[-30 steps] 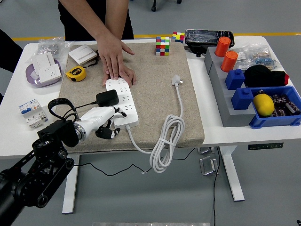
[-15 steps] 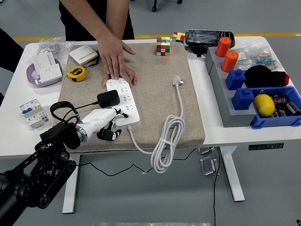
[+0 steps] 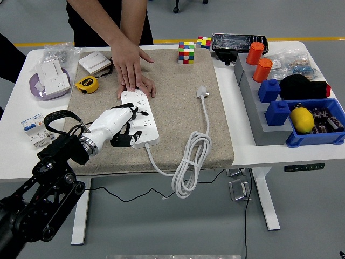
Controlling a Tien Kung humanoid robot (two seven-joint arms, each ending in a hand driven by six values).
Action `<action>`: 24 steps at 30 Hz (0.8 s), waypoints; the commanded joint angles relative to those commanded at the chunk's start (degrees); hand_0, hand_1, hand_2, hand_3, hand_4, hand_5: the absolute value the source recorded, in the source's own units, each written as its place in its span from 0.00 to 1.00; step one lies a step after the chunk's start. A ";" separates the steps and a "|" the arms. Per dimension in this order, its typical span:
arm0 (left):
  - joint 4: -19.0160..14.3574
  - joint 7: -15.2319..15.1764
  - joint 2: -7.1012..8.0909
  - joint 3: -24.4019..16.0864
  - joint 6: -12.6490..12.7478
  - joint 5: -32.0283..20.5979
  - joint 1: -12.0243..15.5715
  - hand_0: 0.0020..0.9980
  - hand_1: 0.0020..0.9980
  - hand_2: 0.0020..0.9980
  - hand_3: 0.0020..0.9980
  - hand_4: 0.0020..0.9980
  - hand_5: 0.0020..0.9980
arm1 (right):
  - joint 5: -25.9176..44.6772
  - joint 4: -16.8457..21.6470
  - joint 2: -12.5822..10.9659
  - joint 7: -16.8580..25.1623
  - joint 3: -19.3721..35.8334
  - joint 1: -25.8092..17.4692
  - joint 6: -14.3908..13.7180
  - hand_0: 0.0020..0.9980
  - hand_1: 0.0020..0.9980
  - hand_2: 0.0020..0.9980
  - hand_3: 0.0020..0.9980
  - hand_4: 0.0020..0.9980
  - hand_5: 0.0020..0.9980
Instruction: Pick up the plug,place it near the board,insert it into the board,press the button
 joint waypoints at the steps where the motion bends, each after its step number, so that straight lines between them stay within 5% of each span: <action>1: -1.40 -0.63 -0.33 -0.69 1.26 0.00 0.58 0.35 0.35 0.44 0.68 0.50 0.19 | -0.05 0.01 0.02 -0.01 0.03 -0.02 0.00 0.87 0.81 0.78 0.79 1.00 0.95; 4: -5.74 -1.85 -1.65 -3.28 2.25 -3.04 2.81 0.35 0.35 0.44 0.68 0.50 0.19 | -0.10 0.02 0.09 -0.04 -0.02 -0.10 0.07 0.87 0.81 0.78 0.79 1.00 0.95; 5: -6.68 -1.79 -1.92 -3.80 1.95 -5.27 3.26 0.69 0.75 0.75 0.78 0.92 0.39 | -0.10 0.01 0.11 -0.04 -0.03 -0.12 0.09 0.87 0.80 0.78 0.79 1.00 0.95; 10: -10.12 1.00 -3.16 -7.89 -0.29 -16.95 5.52 0.69 0.75 0.75 0.78 0.92 0.39 | 0.07 -0.05 0.24 -0.13 -0.56 -0.36 0.26 0.87 0.80 0.78 0.79 1.00 0.95; 11: -10.41 1.92 -3.23 -8.90 -0.51 -19.56 5.95 0.86 0.90 0.90 0.86 1.00 0.62 | -0.01 -0.01 0.25 -0.15 -0.58 -0.38 0.29 0.87 0.80 0.78 0.79 1.00 0.95; 16: -10.26 7.12 -3.63 -14.23 -1.57 -31.48 7.86 0.86 0.90 0.90 0.86 1.00 0.62 | -0.22 0.10 0.22 -0.12 -0.67 -0.34 0.34 0.87 0.80 0.78 0.79 1.00 0.95; 17: -9.94 8.22 -3.80 -15.47 -1.57 -34.08 8.20 0.97 0.97 0.93 0.86 1.00 0.63 | -0.26 0.12 0.22 -0.14 -0.75 -0.42 0.38 0.86 0.80 0.78 0.79 1.00 0.95; 22: -9.07 10.94 -4.43 -19.57 1.49 -46.37 9.49 0.97 0.97 0.93 0.86 1.00 0.63 | -0.08 0.07 0.26 -0.20 -1.38 -1.00 0.46 0.86 0.80 0.78 0.79 1.00 0.95; 23: -8.92 10.88 -4.30 -19.81 2.26 -48.98 9.80 1.00 1.00 0.97 0.91 1.00 0.75 | -0.13 0.10 0.26 -0.21 -1.41 -1.09 0.48 0.86 0.80 0.78 0.79 1.00 0.95; 24: -8.82 10.81 -4.16 -19.86 2.54 -51.22 9.98 1.00 1.00 0.97 0.91 1.00 0.75 | -0.15 0.10 0.26 -0.21 -1.43 -1.13 0.49 0.86 0.80 0.78 0.79 1.00 0.95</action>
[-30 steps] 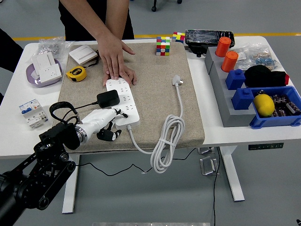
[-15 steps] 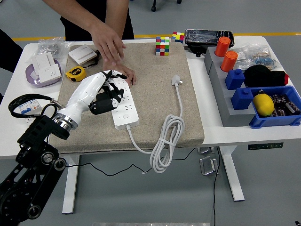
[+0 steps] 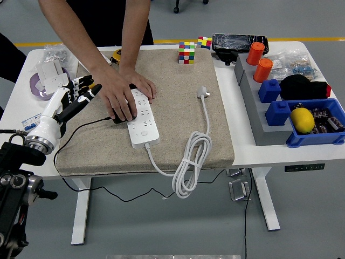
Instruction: Pick up the plug,place it near the board,insert it into the board,press the button
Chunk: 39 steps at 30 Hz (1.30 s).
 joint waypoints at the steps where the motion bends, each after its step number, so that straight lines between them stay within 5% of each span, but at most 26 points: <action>1: 0.23 -0.19 0.37 0.09 0.27 -2.23 0.33 1.00 1.00 0.97 0.91 1.00 0.75 | 0.01 -0.01 -0.01 -0.01 -0.06 -0.03 0.02 0.86 0.80 0.78 0.79 1.00 0.95; 12: -4.78 -2.74 1.19 -1.13 -3.02 -28.65 1.52 0.97 0.98 0.95 0.92 1.00 0.71 | -0.07 0.07 -0.62 0.03 0.01 0.23 0.00 0.86 0.80 0.78 0.79 1.00 0.95; 14: -5.64 -3.42 1.26 -1.04 -3.78 -30.25 1.31 0.97 0.98 0.95 0.92 1.00 0.71 | 0.09 0.03 -0.65 0.00 -0.20 0.06 0.02 0.86 0.80 0.78 0.79 1.00 0.95; 23: -9.35 -9.10 2.34 -1.51 -4.72 -10.71 2.21 0.97 0.99 0.95 0.92 1.00 0.68 | -0.15 0.21 -0.85 0.06 0.17 0.49 0.02 0.86 0.80 0.78 0.79 1.00 0.95; 28: -9.36 -14.72 3.57 -1.19 -3.48 1.58 4.27 0.97 0.99 0.95 0.92 1.00 0.68 | -0.04 0.21 -1.04 0.08 0.21 0.62 -0.01 0.86 0.80 0.78 0.79 1.00 0.95; 29: -9.36 -15.80 3.76 -1.14 -3.01 3.81 4.68 0.95 0.92 0.88 0.92 0.95 0.43 | 0.04 0.18 -1.05 0.07 0.15 0.59 0.00 0.86 0.79 0.78 0.79 1.00 0.95; 34: -9.36 -19.61 4.43 -1.39 -0.28 16.10 7.16 0.95 0.92 0.88 0.92 0.95 0.43 | 0.08 0.15 -0.98 0.05 0.23 0.41 0.02 0.86 0.79 0.78 0.79 1.00 0.95; 35: -9.36 -20.35 4.54 -1.58 0.17 18.71 7.87 0.77 0.82 0.79 0.82 0.89 0.33 | 0.02 0.16 -0.97 0.05 0.34 0.40 0.02 0.86 0.79 0.78 0.79 1.00 0.95; 39: -9.36 -21.58 5.28 -1.55 1.54 28.39 9.79 0.77 0.82 0.79 0.82 0.89 0.33 | -0.07 0.18 -1.00 0.04 0.53 0.54 0.01 0.86 0.79 0.78 0.79 1.00 0.95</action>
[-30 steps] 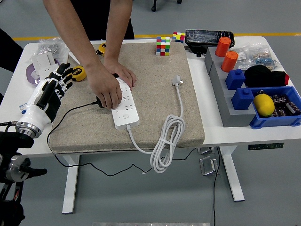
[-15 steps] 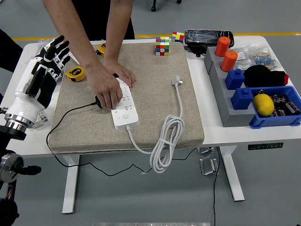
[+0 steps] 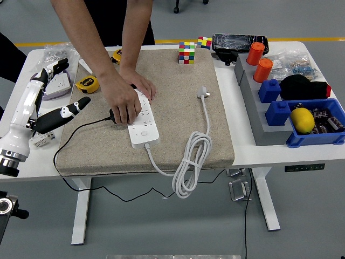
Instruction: Pick up the plug,place it near the board,insert it into the board,press the button
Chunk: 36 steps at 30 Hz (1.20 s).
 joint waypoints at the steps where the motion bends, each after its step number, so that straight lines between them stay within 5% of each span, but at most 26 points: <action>1: 0.00 -0.26 0.21 0.10 0.10 2.23 0.52 0.77 0.82 0.79 0.82 0.89 0.33 | -0.06 0.02 -0.04 0.00 0.06 0.07 0.00 0.86 0.79 0.78 0.79 1.00 0.95; 2: 0.00 -0.42 0.38 0.20 0.17 4.47 0.91 0.61 0.74 0.69 0.52 0.83 0.25 | -0.11 0.04 -0.07 0.01 0.12 0.12 0.00 0.86 0.79 0.78 0.79 1.00 0.95; 7: 0.00 -1.22 1.43 1.89 1.70 16.76 3.21 0.61 0.74 0.69 0.52 0.83 0.25 | 0.12 -0.04 -0.20 -0.01 0.08 0.15 -0.03 0.86 0.79 0.78 0.79 1.00 0.95; 8: 0.00 -1.26 1.42 2.12 1.41 19.37 3.56 0.57 0.61 0.50 0.51 0.80 0.19 | 0.06 -0.02 -0.21 0.00 0.21 0.09 -0.05 0.86 0.79 0.78 0.79 1.00 0.95; 14: 0.00 -1.91 1.62 3.16 -0.27 22.82 4.46 0.57 0.61 0.50 0.51 0.80 0.19 | 0.02 0.00 -0.13 -0.02 0.32 0.02 -0.03 0.86 0.79 0.78 0.79 1.00 0.95; 15: 0.00 -1.96 1.64 3.30 -0.40 22.82 4.38 0.38 0.29 0.30 0.70 0.64 0.10 | 0.03 0.01 -0.12 -0.02 0.33 0.04 -0.03 0.86 0.79 0.78 0.79 1.00 0.95; 20: 0.00 -2.16 1.68 3.80 -0.88 22.82 3.74 0.38 0.29 0.30 0.70 0.64 0.10 | -0.01 0.05 -0.15 -0.01 0.46 0.22 -0.04 0.86 0.79 0.78 0.79 1.00 0.95; 21: 0.00 -2.24 1.76 3.94 -1.16 22.82 3.63 0.29 0.13 0.18 0.75 0.52 0.00 | 0.00 0.05 -0.16 -0.02 0.45 0.27 -0.04 0.86 0.79 0.78 0.79 1.00 0.95; 25: 0.00 -2.43 1.84 4.31 -2.30 22.82 3.15 0.29 0.13 0.18 0.75 0.52 0.00 | 0.12 0.02 -0.17 -0.02 0.40 0.29 -0.05 0.86 0.79 0.78 0.79 1.00 0.95; 26: 0.00 -2.48 1.91 4.37 -2.79 22.82 2.94 0.22 0.07 0.14 0.76 0.61 0.00 | 0.15 0.01 -0.17 -0.02 0.40 0.26 -0.05 0.85 0.79 0.78 0.79 1.00 0.95; 31: 0.00 -2.26 2.09 4.74 -5.22 22.82 2.26 0.22 0.07 0.14 0.76 0.61 0.00 | 0.10 0.02 -0.09 -0.03 0.53 0.23 -0.04 0.85 0.79 0.78 0.79 1.00 0.95; 32: 0.00 -2.14 2.08 4.85 -5.68 22.82 2.16 0.19 0.03 0.13 0.77 0.68 0.00 | 0.11 0.02 -0.08 -0.03 0.53 0.23 -0.04 0.85 0.78 0.78 0.79 1.00 0.95; 36: 0.00 -0.77 2.39 6.38 -10.03 22.82 1.26 0.19 0.03 0.13 0.77 0.68 0.00 | 0.11 0.03 -0.04 -0.02 0.62 0.28 -0.05 0.85 0.78 0.78 0.79 1.00 0.95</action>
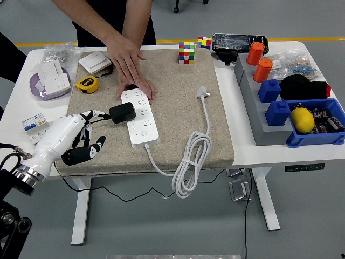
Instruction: Pick up the plug,place it near the board,insert it into the board,press the button
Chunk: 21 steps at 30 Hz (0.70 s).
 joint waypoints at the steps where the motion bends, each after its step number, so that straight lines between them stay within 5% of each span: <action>1: 0.00 0.24 0.14 0.47 -0.93 0.00 -0.29 0.19 0.03 0.13 0.77 0.68 0.00 | 0.05 -0.02 0.01 0.00 -0.04 0.02 0.01 0.85 0.78 0.78 0.79 1.00 0.95; 10: 1.45 0.54 1.30 6.36 -2.19 0.00 -6.35 0.19 0.03 0.13 0.76 0.67 0.00 | 0.08 0.01 0.21 0.00 0.10 0.26 -0.01 0.85 0.78 0.78 0.79 1.00 0.95; 21: 16.63 0.08 1.80 12.82 -0.70 0.00 -15.90 0.19 0.02 0.13 0.77 0.67 0.00 | 0.49 -0.10 0.38 -0.01 -0.37 -0.08 -0.01 0.85 0.78 0.77 0.79 1.00 0.95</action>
